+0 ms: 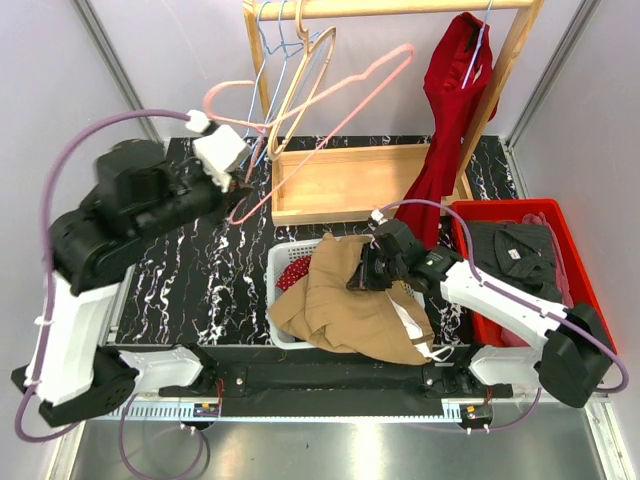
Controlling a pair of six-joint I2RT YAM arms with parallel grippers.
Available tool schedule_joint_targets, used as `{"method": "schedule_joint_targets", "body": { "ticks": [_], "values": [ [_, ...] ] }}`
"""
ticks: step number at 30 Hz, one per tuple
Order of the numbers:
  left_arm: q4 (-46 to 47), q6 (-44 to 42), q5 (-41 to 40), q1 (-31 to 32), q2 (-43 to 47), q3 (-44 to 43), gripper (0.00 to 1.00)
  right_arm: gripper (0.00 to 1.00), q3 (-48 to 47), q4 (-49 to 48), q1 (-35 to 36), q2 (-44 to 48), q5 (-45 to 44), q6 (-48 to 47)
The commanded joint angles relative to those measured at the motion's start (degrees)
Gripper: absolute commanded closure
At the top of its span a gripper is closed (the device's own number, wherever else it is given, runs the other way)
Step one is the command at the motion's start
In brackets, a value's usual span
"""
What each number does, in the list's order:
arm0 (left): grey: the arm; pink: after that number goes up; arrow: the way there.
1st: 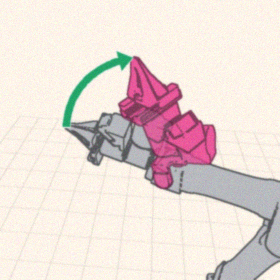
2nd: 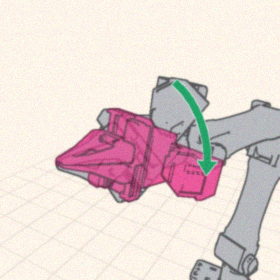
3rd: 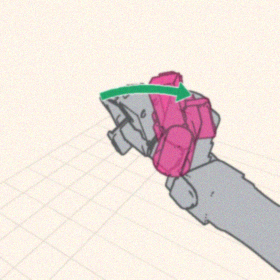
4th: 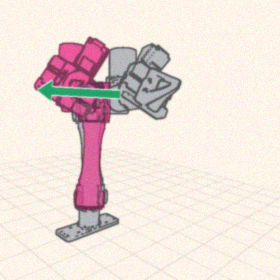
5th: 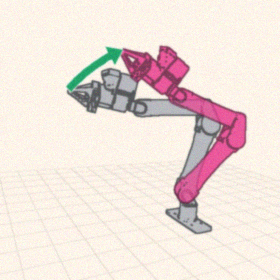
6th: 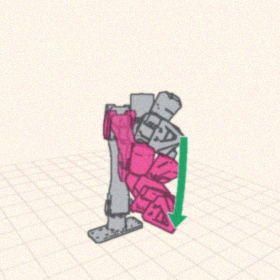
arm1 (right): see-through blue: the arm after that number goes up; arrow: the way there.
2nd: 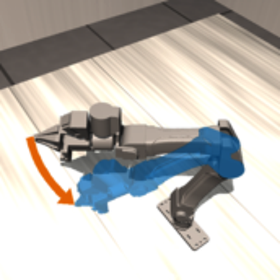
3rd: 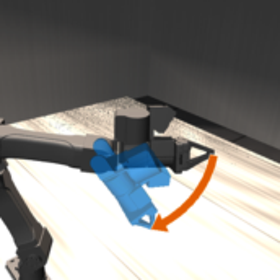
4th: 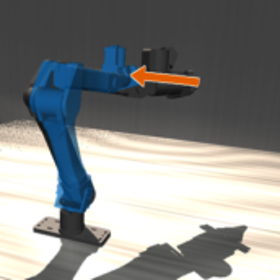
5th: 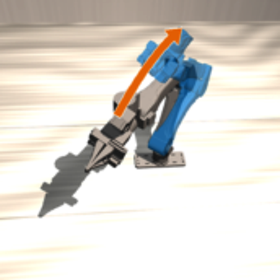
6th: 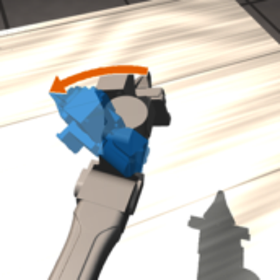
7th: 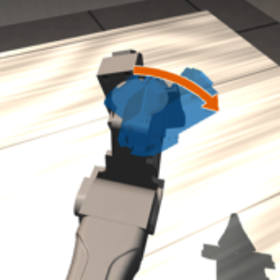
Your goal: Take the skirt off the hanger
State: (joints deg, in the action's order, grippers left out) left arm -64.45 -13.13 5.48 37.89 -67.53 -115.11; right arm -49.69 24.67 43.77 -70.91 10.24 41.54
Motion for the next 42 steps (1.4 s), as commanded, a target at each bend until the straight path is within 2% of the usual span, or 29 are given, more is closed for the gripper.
{"method": "schedule_joint_targets", "body": {
  "ticks": [1, 5, 9, 14, 15, 16, 18, 19, 22, 26, 31, 38, 39, 42],
  "values": [
    [-8.59, -1.64, -5.39, -0.27, -0.69, 2.51, 1.0, 1.0, 4.16, -0.04, 0.09, -5.89, 3.03, 0.65],
    [-10.35, -2.78, -8.28, -0.27, 2.13, 7.17, 1.0, 1.0, 3.91, -5.15, 0.0, -15.28, 3.73, -1.01],
    [-14.2, -3.75, -9.08, -0.27, 2.4, 8.15, 1.0, 1.0, -0.91, -6.47, 0.0, -25.04, 4.87, -3.57],
    [-17.46, -5.42, -8.11, -0.27, 1.7, 8.41, 1.0, 0.98, -7.43, -1.04, 0.09, -24.11, 4.88, -8.82],
    [-18.51, -5.59, -8.29, -0.27, 1.52, 8.24, 1.0, 0.94, -9.53, 2.63, 0.0, -20.44, 2.53, -9.8],
    [-19.05, -6.12, -8.37, -0.27, 1.43, 8.06, 1.0, 0.75, -10.59, 4.67, 0.09, -17.97, 1.03, -10.85],
    [-21.06, -6.56, -8.55, -0.27, 1.08, 7.88, 1.0, 0.55, -14.27, 9.6, 0.09, -10.09, -3.18, -13.58],
    [-21.59, -6.74, -8.64, -0.27, 1.08, 7.88, 1.0, 0.4, -15.95, 11.53, 0.09, -7.68, -4.6, -14.55],
    [-22.83, -6.83, -8.81, -0.27, 1.87, 9.28, 1.0, 0.31, -24.38, 19.09, 0.09, -0.9, -8.91, -18.76],
    [-22.92, -6.39, -9.17, -0.27, 3.45, 12.27, 1.0, 0.31, -36.23, 25.86, 0.09, 2.79, -9.54, -19.92],
    [-24.06, -6.47, -8.73, -0.27, 4.07, 13.77, 1.0, 0.33, -44.08, 26.58, 0.09, 3.77, -12.07, -19.57],
    [-24.24, -6.65, -7.41, -0.27, 4.95, 15.0, 1.0, 0.52, -43.13, 17.81, 0.0, 4.47, -22.0, -21.32],
    [-24.24, -6.82, -7.06, -0.27, 5.21, 15.18, 1.0, 0.6, -42.6, 16.57, 0.09, 4.56, -22.97, -21.59],
    [-24.24, -7.26, -6.27, -0.18, 5.39, 16.49, 1.0, 0.73, -41.54, 11.47, 0.09, 4.47, -26.23, -23.69]
  ]
}}
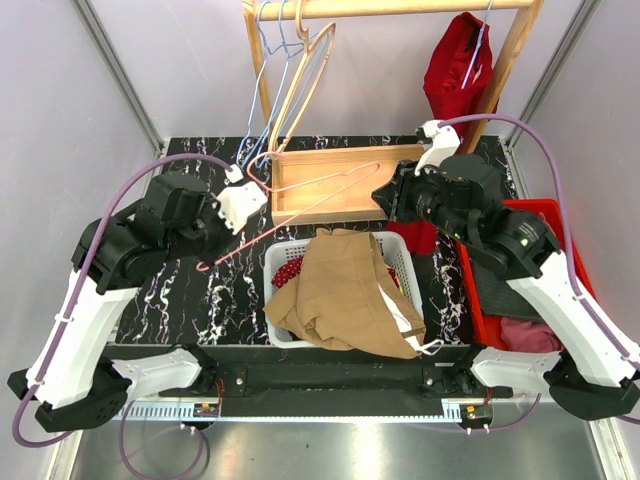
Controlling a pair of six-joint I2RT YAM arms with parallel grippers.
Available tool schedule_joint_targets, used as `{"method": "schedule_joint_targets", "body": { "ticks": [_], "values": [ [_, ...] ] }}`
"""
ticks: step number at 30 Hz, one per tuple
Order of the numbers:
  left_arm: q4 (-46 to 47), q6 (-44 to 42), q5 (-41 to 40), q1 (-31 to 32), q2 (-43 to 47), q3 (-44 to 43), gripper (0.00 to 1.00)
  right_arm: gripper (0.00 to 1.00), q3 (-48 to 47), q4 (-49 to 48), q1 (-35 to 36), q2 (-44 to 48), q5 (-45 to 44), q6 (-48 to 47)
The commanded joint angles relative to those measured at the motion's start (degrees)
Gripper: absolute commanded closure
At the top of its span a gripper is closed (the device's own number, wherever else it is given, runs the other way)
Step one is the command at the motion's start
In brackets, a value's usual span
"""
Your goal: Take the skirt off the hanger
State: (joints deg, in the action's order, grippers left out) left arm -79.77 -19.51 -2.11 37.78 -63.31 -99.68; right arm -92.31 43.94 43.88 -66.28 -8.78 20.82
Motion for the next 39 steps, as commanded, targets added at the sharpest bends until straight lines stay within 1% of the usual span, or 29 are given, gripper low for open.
{"method": "schedule_joint_targets", "body": {
  "ticks": [1, 4, 6, 7, 10, 16, 25, 28, 33, 38, 39],
  "values": [
    [-8.91, -0.88, 1.49, -0.07, 1.17, 1.67, 1.0, 0.82, 1.0, -10.17, -0.02, -0.08, -7.66, -4.11],
    [-8.91, -1.41, 1.76, 0.01, 1.0, 3.43, 1.0, 0.94, -0.41, -12.91, -0.02, -0.25, -6.96, -5.34],
    [-8.91, -1.5, 1.76, 0.1, 0.56, 4.23, 1.0, 0.96, -2.08, -13.44, -0.02, -1.13, -5.73, -5.7],
    [-8.91, -1.41, 3.15, 0.1, 0.38, 4.14, 1.0, 0.96, -2.52, -13.62, -0.02, -1.65, -5.47, -5.7],
    [-8.91, -1.15, 4.22, 0.19, -0.5, 2.48, 1.0, 0.99, -2.35, -15.02, -0.02, -3.76, -5.2, -5.88],
    [-8.91, -1.24, 4.57, 0.71, -2.78, -2.35, 1.0, 1.0, 1.42, -19.24, -0.02, -5.78, -3.71, -4.73],
    [-8.91, -1.06, 5.36, 1.51, -4.81, -6.75, 1.0, 1.0, 4.59, -20.21, -0.02, -6.41, -4.58, -4.38],
    [-8.91, -0.8, 5.1, 1.51, -5.16, -9.39, 1.0, 1.0, 6.17, -20.21, -0.02, -5.88, -5.19, -3.77],
    [-8.83, 0.61, 4.92, 1.51, -6.04, -16.59, 1.0, 1.0, 9.6, -21.53, -0.02, -4.56, -5.99, -2.37],
    [-8.48, 2.63, 6.59, 1.6, -7.35, -21.69, 1.0, 1.0, 11.19, -22.41, -0.11, -4.21, -6.78, -2.27],
    [-8.39, 2.98, 7.98, 1.51, -7.44, -22.48, 1.0, 1.0, 11.02, -22.58, -0.02, -4.21, -7.13, -2.71]
  ]
}}
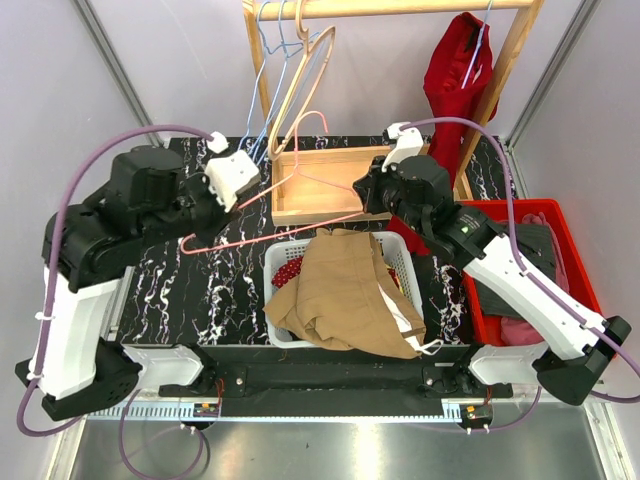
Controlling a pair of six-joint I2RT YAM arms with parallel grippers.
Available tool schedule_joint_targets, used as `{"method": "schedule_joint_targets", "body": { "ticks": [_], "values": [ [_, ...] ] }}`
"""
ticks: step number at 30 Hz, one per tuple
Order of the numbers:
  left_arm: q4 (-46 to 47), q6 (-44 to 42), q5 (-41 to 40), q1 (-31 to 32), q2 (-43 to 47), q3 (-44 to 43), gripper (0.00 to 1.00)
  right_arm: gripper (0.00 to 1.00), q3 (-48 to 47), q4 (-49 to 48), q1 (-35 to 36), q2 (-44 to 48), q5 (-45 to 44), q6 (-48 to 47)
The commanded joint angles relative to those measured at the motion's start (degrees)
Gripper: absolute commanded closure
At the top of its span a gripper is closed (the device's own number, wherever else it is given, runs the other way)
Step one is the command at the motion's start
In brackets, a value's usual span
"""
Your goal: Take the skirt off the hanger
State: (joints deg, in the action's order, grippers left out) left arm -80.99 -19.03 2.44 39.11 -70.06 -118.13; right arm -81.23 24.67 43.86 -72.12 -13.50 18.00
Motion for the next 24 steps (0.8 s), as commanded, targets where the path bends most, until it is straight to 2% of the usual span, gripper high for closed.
{"method": "schedule_joint_targets", "body": {
  "ticks": [1, 3, 4, 6, 8, 9, 10, 12, 17, 20, 24],
  "values": [
    [-6.82, 2.85, 4.58, 0.17, -0.69, -4.22, 1.0, 1.0, -0.68, -3.22, -0.09, 1.54, -3.11, -0.07],
    [-6.2, 3.82, 8.26, 0.17, -1.13, -4.57, 1.0, 0.96, -2.43, -3.31, 0.0, 0.93, -4.07, -1.12],
    [-6.11, 3.91, 9.5, 0.17, -1.83, -4.83, 1.0, 0.9, -3.22, -3.22, 0.0, 0.66, -4.17, -1.56],
    [-6.02, 4.87, 12.14, 0.26, -2.97, -5.62, 1.0, 0.58, -5.94, -2.61, 0.0, 0.05, -5.56, -2.88],
    [-5.15, 7.06, 12.16, 0.26, -4.81, -6.41, 1.0, 0.39, -7.71, -1.82, 0.0, 0.13, -8.28, -5.15],
    [-3.4, 8.12, 9.37, 0.26, -5.26, -6.59, 1.0, 0.3, -9.19, -1.38, 0.0, 0.83, -11.78, -6.12],
    [-2.08, 9.52, 6.73, 0.26, -6.04, -6.85, 1.0, 0.26, -9.64, -1.55, 0.0, 1.36, -13.56, -7.35],
    [0.47, 11.46, 0.68, 0.09, -7.01, -7.64, 1.0, 0.22, -11.05, -2.42, 0.0, 3.46, -18.2, -10.96],
    [3.12, 13.84, -4.18, 0.09, -12.37, -15.18, 1.0, 0.22, -10.71, -6.9, 0.0, 8.91, -21.22, -15.45],
    [8.02, 14.63, -6.65, -0.09, -13.87, -15.74, 1.0, 0.23, -7.9, -8.93, 0.0, 12.78, -18.68, -14.84],
    [22.93, 16.82, -8.41, -0.18, -12.82, -11.62, 1.0, 0.24, -2.98, -9.28, 0.0, 16.12, -14.2, -12.2]
  ]
}}
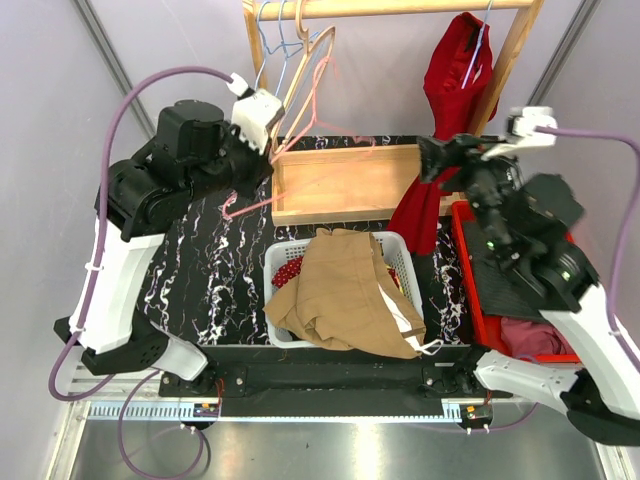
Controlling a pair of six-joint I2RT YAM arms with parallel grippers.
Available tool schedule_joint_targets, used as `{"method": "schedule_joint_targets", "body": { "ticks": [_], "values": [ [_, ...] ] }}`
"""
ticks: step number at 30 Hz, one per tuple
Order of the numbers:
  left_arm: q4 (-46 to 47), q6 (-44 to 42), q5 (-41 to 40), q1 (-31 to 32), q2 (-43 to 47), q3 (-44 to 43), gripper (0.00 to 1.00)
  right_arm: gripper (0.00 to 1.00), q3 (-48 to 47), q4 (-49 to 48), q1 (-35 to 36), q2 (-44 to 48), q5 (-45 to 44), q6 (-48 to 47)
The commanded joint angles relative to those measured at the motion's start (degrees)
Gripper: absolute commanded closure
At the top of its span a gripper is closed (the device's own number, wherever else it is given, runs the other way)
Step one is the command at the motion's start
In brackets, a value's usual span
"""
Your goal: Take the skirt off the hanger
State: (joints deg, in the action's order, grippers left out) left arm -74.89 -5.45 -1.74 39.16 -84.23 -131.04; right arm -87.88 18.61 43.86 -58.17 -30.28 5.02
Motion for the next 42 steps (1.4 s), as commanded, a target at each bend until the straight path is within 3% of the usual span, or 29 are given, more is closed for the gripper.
{"method": "schedule_joint_targets", "body": {
  "ticks": [1, 5, 14, 23, 42],
  "values": [
    [19.06, 3.95, -4.76, -0.22, 1.34, 1.93, 1.0, 0.25, 4.37, -3.14, 0.0, 2.45, 2.86, 1.13],
    [30.82, 4.31, -11.25, -0.31, 0.82, 6.23, 1.0, 0.25, 8.41, -3.14, 0.0, 4.29, 4.79, 3.59],
    [39.2, 3.08, -14.26, -0.4, -7.0, 2.29, 1.0, 0.26, 14.83, -6.39, 0.0, 5.79, 8.66, 7.29],
    [40.09, 2.47, -16.71, -0.66, -15.97, -5.1, 1.0, 0.28, 16.68, -6.84, 0.0, 6.75, 10.51, 9.22],
    [39.47, 0.18, -20.85, -0.75, -20.89, -1.5, 1.0, 0.32, 16.24, -4.72, -0.09, 10.54, 11.65, 9.4]
  ]
}}
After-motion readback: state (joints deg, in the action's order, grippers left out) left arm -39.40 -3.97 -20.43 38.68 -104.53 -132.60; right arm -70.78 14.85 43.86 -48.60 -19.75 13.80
